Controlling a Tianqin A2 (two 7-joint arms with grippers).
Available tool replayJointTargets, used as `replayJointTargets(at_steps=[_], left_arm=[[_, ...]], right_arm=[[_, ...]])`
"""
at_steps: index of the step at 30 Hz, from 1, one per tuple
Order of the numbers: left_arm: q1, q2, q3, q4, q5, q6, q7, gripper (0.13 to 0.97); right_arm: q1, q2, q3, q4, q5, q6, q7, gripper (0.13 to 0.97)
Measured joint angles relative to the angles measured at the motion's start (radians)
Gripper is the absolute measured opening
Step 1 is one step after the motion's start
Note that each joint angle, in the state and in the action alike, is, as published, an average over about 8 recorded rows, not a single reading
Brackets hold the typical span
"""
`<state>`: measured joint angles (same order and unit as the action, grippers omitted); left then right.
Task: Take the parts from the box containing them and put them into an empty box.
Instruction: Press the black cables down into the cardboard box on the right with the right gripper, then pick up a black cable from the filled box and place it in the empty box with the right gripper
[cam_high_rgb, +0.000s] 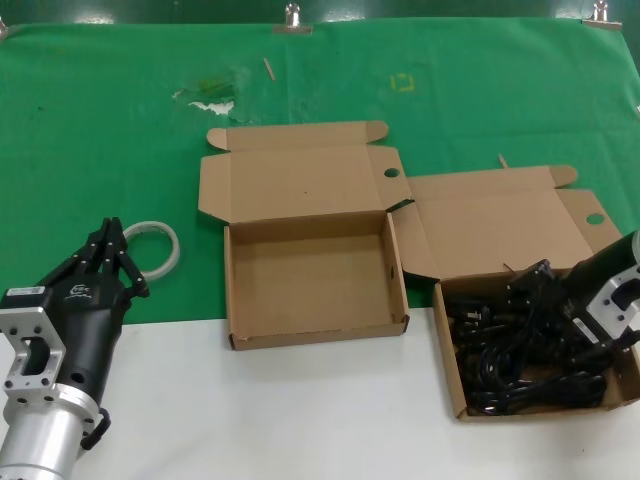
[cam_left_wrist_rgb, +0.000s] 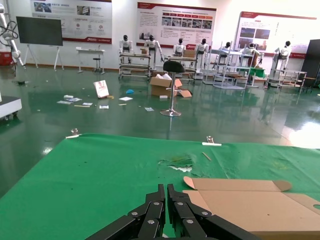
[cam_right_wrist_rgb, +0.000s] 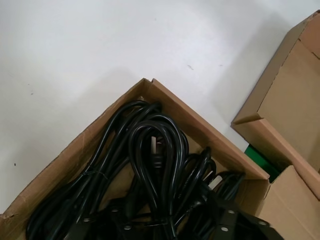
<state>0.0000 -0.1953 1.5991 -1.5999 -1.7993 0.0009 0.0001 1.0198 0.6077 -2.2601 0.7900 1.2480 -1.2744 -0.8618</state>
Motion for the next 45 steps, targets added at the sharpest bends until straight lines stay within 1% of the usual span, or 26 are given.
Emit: replayJointTargets(at_steps=[3, 11, 12, 20, 29, 34, 38, 45], left_arm=[[0.000, 0.000, 0.000, 0.000, 0.000, 0.000, 0.000, 0.156], [0.000, 0.000, 0.000, 0.000, 0.000, 0.000, 0.000, 0.156], [0.000, 0.000, 0.000, 0.000, 0.000, 0.000, 0.000, 0.156], [0.000, 0.000, 0.000, 0.000, 0.000, 0.000, 0.000, 0.156], [0.000, 0.000, 0.000, 0.000, 0.000, 0.000, 0.000, 0.156], [0.000, 0.000, 0.000, 0.000, 0.000, 0.000, 0.000, 0.156], [0.000, 0.000, 0.000, 0.000, 0.000, 0.000, 0.000, 0.156], [0.000, 0.000, 0.000, 0.000, 0.000, 0.000, 0.000, 0.156]], right_arm=[[-0.001, 0.002, 0.000, 0.008, 0.000, -0.001, 0.005, 0.604], [-0.011, 0.011, 0.000, 0.032, -0.001, -0.004, 0.016, 0.391], [-0.012, 0.012, 0.000, 0.034, -0.002, -0.005, 0.017, 0.391], [-0.019, 0.020, -0.001, 0.041, -0.004, -0.007, 0.023, 0.245], [-0.013, 0.025, -0.001, 0.045, -0.007, -0.013, 0.035, 0.218], [-0.004, 0.031, -0.001, 0.067, -0.014, -0.025, 0.063, 0.216], [0.001, 0.038, 0.002, 0.102, -0.015, -0.042, 0.121, 0.214], [0.013, 0.037, 0.018, 0.157, 0.002, -0.087, 0.272, 0.214]])
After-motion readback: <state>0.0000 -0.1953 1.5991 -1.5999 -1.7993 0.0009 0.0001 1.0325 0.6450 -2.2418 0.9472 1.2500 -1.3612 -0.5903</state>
